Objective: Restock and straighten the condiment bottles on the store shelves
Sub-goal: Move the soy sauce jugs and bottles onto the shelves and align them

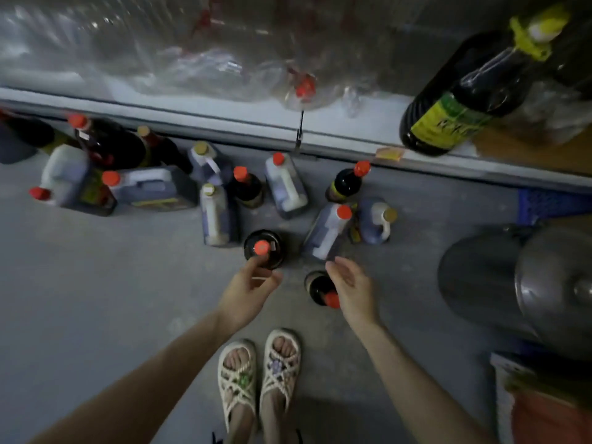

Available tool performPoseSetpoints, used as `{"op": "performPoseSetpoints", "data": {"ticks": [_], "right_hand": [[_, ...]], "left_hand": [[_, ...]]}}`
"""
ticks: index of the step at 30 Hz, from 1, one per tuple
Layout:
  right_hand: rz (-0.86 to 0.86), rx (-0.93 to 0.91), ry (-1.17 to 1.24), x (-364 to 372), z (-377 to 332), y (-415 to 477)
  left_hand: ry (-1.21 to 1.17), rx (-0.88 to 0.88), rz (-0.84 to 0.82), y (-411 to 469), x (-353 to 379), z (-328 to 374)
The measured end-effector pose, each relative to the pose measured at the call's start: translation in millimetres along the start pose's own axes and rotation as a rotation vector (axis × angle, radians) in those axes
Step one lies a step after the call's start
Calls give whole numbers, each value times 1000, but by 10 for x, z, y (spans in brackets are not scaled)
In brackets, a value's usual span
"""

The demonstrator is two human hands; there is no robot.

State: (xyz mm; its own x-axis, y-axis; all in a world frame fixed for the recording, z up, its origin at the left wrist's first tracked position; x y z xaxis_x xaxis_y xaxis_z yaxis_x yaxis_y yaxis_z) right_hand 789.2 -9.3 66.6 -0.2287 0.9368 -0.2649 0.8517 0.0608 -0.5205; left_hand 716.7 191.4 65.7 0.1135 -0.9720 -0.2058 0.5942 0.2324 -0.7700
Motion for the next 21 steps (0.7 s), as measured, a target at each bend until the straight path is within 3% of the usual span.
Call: {"op": "performPoseSetpoints", "data": {"ticks": [11,21], "right_hand": [[132,132,-101,58,1540,29],[336,22,62,101,1896,261]], "left_hand": [[88,-137,-85,594,428,-1112],[123,-137,-103,975,607,-1362]]}}
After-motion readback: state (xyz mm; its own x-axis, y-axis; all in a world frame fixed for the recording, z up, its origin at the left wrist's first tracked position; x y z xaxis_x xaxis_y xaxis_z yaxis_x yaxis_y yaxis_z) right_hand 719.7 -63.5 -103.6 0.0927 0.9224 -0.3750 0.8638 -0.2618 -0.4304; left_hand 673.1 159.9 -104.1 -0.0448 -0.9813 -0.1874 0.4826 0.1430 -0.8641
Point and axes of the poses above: each hand's wrist, its own y-axis towards the middle knuckle, its own x-axis out of the palm, z = x × y, the point moved 10 cm from there along y, towards the middle knuckle, and after that the axes turned 7 degrees about -x, right-handed, at the moved point
